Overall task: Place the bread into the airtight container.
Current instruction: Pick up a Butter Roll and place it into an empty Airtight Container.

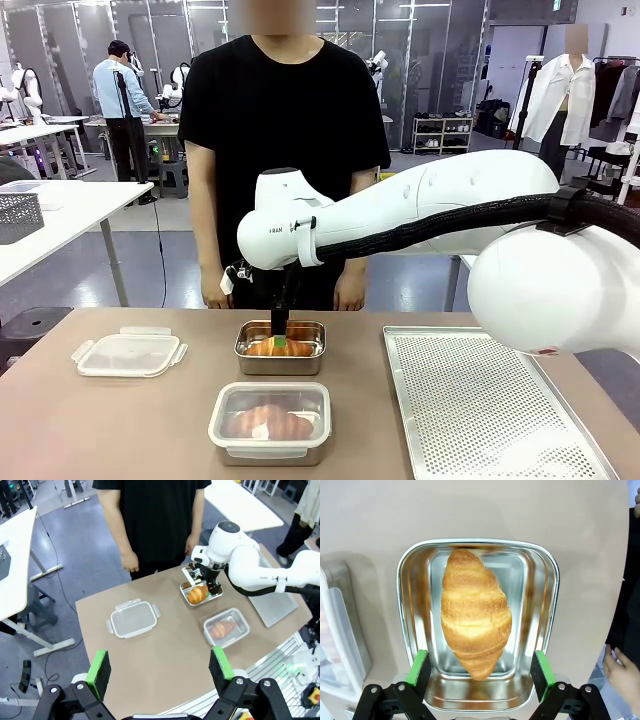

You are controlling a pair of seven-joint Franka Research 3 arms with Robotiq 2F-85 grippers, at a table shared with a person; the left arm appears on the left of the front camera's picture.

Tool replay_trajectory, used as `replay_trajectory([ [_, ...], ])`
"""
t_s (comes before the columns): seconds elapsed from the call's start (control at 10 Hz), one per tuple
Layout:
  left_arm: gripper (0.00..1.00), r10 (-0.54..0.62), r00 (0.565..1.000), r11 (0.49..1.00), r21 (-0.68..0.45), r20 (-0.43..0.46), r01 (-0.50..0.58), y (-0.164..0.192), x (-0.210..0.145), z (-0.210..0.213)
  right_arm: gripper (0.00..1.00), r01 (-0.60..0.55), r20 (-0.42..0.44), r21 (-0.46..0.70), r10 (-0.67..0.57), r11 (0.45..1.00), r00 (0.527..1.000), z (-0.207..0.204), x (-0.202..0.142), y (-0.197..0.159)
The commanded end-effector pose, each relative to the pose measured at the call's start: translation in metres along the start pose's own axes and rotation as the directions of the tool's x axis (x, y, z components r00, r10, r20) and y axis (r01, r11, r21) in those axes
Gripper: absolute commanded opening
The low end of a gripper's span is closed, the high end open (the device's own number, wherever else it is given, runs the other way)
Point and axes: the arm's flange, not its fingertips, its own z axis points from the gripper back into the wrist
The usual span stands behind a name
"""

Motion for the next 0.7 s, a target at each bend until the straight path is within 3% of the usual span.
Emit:
replay_trajectory([
  [0.0, 1.00, -0.001, 1.000, 1.000, -0.001, 0.001, 0.001, -0.0001, 0.0006, 0.0003, 1.00, -0.001, 0.002, -0.001, 0.001, 1.000, 1.000, -0.0004, 0.0014, 0.0006],
  [0.6, 1.00, -0.001, 1.000, 1.000, -0.001, 0.001, 0.001, -0.0001, 0.0006, 0.0003, 1.00, -0.001, 0.002, -0.001, 0.001, 1.000, 1.000, -0.0004, 0.0014, 0.0006],
])
